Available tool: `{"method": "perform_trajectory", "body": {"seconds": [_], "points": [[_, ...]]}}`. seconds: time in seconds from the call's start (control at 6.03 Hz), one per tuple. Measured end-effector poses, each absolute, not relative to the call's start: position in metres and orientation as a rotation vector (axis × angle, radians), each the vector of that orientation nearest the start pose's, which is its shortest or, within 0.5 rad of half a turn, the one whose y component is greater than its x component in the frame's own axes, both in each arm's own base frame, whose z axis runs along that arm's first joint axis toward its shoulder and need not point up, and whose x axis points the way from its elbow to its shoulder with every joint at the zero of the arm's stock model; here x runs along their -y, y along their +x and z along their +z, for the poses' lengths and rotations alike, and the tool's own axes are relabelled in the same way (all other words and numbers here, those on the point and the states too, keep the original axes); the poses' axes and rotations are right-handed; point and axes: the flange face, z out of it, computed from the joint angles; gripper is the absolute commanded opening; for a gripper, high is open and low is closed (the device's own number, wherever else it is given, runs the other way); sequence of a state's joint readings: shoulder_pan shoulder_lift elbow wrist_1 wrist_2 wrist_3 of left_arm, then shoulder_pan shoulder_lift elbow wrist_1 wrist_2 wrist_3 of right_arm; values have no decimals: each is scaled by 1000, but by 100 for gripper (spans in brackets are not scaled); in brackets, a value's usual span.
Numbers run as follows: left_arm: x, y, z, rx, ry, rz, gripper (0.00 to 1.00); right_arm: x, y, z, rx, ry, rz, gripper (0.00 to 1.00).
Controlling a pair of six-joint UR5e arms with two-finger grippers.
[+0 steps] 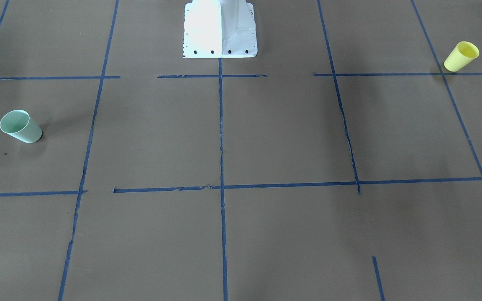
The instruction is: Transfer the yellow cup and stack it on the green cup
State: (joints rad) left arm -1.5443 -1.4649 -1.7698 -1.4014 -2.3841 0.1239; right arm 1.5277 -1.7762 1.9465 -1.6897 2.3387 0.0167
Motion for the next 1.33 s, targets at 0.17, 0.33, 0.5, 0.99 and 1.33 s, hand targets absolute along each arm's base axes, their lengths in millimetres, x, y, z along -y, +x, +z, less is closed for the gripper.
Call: {"method": "perform_trajectory", "body": {"seconds": [0.17, 0.33, 0.5, 0.99, 1.33], "points": [[441, -49, 628, -818, -39, 107, 100, 417, 46, 580, 772, 23, -44, 100], [441, -48, 628, -822, -39, 108, 100, 426, 45, 583, 777, 19, -41, 100], [441, -48, 628, -824, -36, 112, 100, 429, 45, 583, 780, 18, -39, 100], [441, -47, 626, -828, -31, 116, 100, 431, 45, 581, 785, 16, -28, 100], [442, -44, 621, -828, -22, 129, 100, 431, 44, 581, 787, 15, -29, 100]]}}
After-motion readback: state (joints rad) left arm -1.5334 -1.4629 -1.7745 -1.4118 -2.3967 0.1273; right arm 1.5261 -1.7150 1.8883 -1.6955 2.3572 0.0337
